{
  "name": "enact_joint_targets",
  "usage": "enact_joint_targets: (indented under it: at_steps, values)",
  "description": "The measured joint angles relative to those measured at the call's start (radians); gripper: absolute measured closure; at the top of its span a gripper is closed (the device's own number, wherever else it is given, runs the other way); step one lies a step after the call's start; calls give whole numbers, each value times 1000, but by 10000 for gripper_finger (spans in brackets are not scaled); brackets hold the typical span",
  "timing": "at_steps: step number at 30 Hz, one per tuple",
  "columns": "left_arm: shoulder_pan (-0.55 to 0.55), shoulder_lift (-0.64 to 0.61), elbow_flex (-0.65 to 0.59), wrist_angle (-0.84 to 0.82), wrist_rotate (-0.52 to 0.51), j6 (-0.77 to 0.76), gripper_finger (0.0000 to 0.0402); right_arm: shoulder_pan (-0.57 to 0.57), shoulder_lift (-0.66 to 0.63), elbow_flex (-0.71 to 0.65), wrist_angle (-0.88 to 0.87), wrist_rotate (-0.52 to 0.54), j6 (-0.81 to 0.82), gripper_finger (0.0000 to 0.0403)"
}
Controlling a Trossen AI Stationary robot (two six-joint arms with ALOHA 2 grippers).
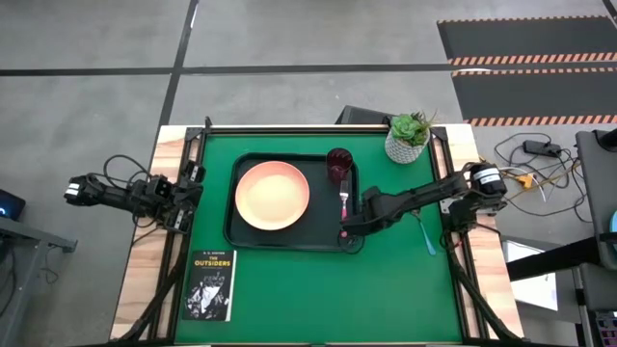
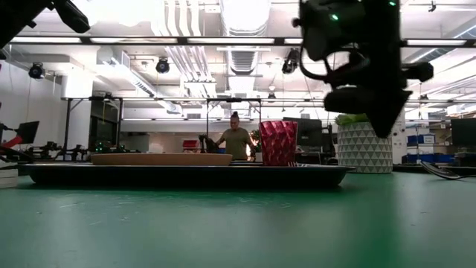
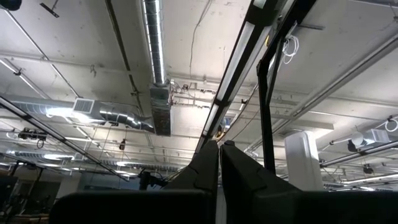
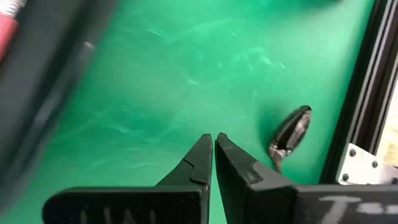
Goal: Pick and place plate/cup/fork/spoon on tray
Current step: Put the blue spoon on the blue tray
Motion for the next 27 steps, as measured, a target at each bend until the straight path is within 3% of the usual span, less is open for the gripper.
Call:
enact_joint_targets:
  at_steps: [8, 18, 27]
  values:
    - [0, 0, 0, -1, 0, 0, 402, -41, -175, -251, 115, -85, 25, 394]
    - [0, 0, 0, -1, 0, 0, 402, -46, -369, -441, 138, -107, 240, 391]
    - [0, 0, 0, -2, 0, 0, 402, -46, -369, -495, 137, -176, 273, 324]
